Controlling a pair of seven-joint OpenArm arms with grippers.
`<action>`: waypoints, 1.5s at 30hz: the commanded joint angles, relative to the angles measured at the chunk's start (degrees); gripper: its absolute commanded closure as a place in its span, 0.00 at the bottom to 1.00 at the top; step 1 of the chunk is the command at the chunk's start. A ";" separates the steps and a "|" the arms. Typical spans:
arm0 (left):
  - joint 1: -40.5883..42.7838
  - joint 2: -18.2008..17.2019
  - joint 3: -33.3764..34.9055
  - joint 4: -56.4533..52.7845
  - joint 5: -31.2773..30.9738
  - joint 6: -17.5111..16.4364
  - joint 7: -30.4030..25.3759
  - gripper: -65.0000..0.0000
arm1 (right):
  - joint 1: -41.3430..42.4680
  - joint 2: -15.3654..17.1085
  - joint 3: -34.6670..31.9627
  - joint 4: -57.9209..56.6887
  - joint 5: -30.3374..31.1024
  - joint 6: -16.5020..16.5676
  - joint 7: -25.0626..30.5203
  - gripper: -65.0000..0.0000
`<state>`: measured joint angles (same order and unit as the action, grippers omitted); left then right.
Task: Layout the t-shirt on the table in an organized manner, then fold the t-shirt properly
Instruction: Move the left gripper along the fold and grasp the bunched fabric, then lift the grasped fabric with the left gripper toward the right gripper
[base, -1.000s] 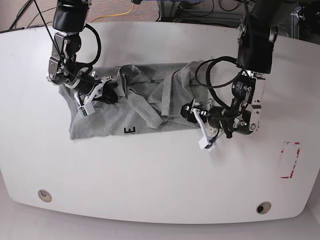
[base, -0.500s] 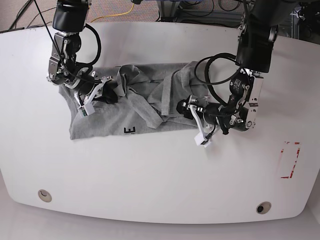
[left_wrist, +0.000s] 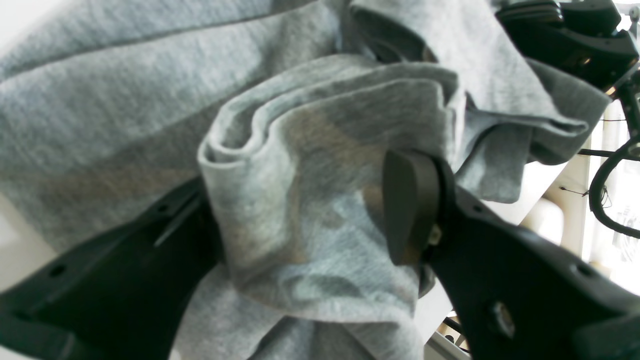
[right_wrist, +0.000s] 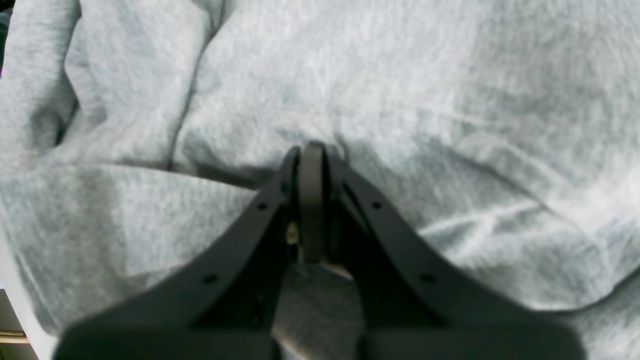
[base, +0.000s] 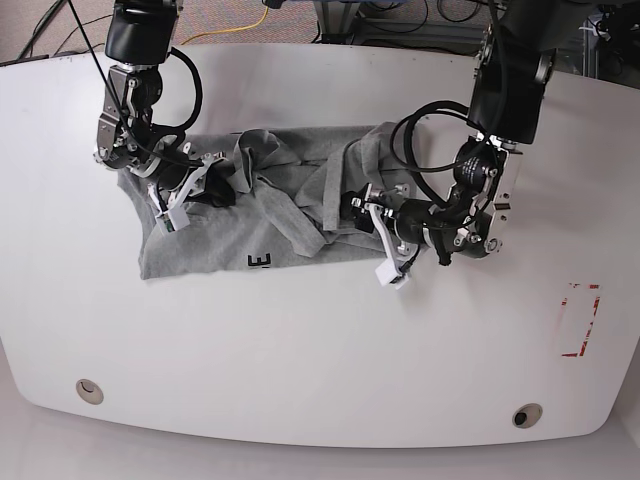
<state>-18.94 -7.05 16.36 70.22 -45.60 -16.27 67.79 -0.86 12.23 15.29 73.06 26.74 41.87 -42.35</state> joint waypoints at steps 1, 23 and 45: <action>-1.59 0.15 1.35 0.95 -1.38 -0.12 -0.32 0.42 | -1.20 0.12 -0.65 -1.45 -8.32 -1.87 -8.33 0.97; -1.68 1.20 4.78 6.93 -3.93 -0.12 -0.40 0.89 | -1.20 0.12 -0.65 -1.45 -8.32 -1.87 -8.33 0.97; -3.17 9.73 17.35 7.54 -6.04 -0.12 -0.67 0.88 | -1.20 0.30 -0.65 -1.45 -8.32 -1.87 -8.33 0.97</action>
<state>-20.64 1.56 33.91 76.69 -50.63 -16.27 68.01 -0.86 12.23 15.29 73.06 26.74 41.87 -42.35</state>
